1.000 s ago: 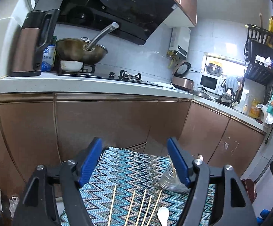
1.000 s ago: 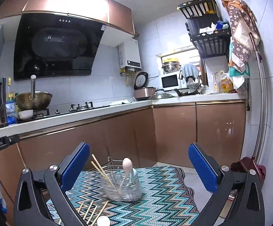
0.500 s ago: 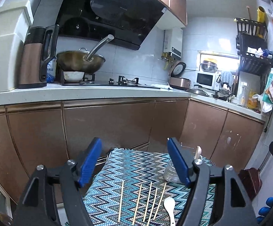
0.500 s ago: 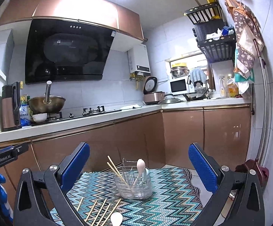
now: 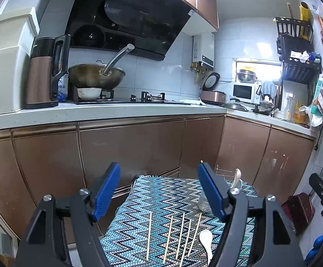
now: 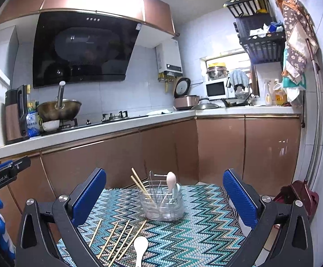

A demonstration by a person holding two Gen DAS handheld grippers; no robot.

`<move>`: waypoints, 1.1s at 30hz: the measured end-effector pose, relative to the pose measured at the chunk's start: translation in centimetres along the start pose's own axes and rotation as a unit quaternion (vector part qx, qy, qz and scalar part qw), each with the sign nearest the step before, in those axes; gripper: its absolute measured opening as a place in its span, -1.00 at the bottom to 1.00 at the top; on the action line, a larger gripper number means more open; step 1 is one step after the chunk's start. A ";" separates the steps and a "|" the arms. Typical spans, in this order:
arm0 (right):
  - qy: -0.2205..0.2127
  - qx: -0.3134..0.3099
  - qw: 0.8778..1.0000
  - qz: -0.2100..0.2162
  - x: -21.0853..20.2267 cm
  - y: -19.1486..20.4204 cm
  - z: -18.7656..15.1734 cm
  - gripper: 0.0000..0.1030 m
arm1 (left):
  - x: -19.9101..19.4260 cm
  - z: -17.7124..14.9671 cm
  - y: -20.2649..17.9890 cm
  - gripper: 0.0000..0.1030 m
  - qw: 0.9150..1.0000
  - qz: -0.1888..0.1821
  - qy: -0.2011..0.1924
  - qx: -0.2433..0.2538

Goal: Organize utensils
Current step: 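Raise both open grippers away from the utensil holder, then lower the right gripper toward the last white spoon while the left gripper approaches the chopsticks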

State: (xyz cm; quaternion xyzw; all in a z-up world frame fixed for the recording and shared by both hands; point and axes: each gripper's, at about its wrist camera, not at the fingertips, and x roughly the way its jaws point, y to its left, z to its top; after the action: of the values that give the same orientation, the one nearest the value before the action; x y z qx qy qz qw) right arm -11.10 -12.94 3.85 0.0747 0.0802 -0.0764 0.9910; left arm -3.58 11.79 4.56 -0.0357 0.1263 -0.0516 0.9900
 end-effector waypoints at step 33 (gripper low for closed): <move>0.092 0.015 0.995 0.021 8.0 -2.5 -3.9 0.96 | 10.5 -4.2 -2.2 0.37 0.994 -0.011 0.101 0.045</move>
State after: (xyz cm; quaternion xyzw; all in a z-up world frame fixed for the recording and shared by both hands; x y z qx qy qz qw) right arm -4.27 -15.83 -1.65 0.0976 0.1688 -0.0496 0.9796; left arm 5.24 8.19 -1.89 0.0128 0.2224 -0.0713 0.9723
